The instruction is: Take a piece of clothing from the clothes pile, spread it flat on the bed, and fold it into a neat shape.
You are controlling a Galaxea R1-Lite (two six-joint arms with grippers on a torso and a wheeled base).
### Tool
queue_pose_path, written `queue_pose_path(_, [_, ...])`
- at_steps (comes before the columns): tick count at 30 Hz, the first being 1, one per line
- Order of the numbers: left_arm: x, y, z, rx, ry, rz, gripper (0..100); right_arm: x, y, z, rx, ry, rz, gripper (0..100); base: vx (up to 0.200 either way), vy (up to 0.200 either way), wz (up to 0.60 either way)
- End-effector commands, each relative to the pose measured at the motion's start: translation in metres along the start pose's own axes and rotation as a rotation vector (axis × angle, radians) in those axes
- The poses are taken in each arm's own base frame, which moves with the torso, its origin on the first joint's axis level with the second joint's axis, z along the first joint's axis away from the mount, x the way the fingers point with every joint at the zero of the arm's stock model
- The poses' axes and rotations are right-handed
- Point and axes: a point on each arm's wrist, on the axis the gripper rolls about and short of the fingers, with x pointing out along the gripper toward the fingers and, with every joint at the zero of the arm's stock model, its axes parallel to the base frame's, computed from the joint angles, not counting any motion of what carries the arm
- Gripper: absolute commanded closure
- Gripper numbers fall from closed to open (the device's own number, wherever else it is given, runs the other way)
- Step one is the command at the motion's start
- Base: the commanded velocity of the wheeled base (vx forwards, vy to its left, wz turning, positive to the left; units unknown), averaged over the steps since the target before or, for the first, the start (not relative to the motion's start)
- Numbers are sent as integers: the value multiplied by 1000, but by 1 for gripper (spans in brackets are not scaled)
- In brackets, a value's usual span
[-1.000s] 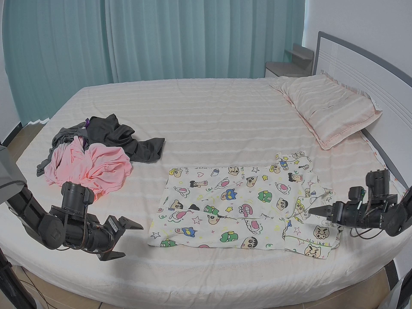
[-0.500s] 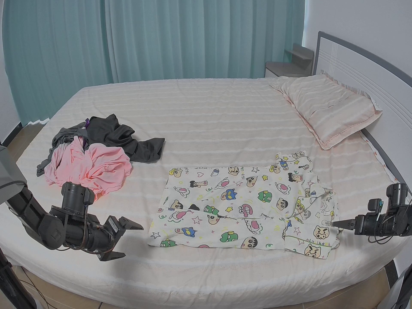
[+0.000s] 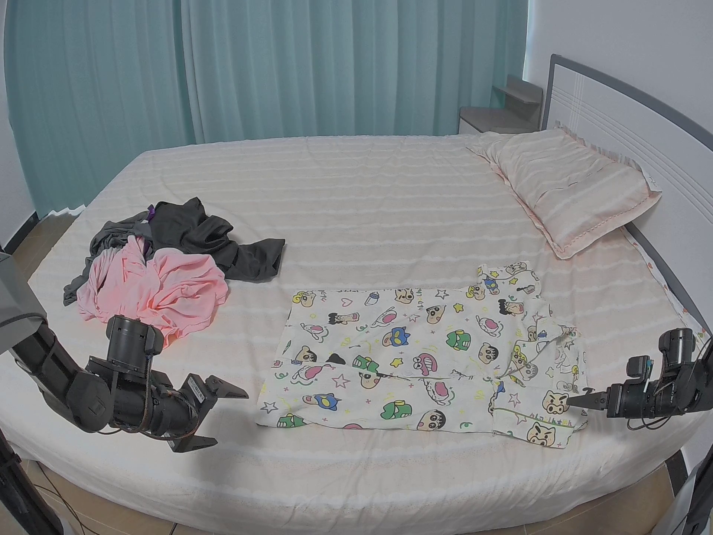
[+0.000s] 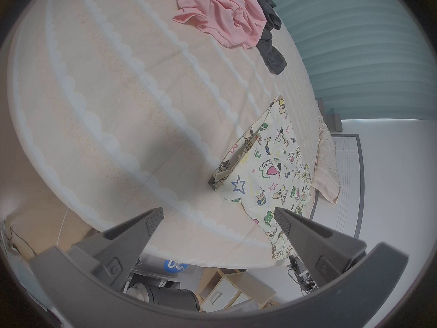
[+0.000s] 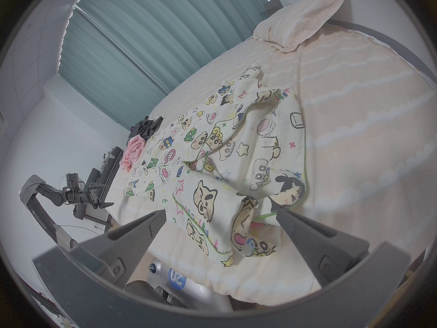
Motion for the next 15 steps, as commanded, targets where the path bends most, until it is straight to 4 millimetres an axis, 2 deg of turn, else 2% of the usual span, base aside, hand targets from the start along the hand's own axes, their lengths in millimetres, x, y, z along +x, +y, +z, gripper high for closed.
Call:
queue_pose_path(1, [0,0,0,0,0,-1,0,7,-1,-4,2,26,15,0,0,0,0])
queue_pose_path(11, [0,0,0,0,0,-1,0,14,-5,-9,-36,54,26,0,0,0,0])
queue_pose_path(12, [0,0,0,-1,1,1,0,14,-5,-9,-37,53,26,100,0,0,0])
queue_pose_path(15, [0,0,0,-1,1,1,0,14,-5,-9,-39,45,29,100,0,0,0])
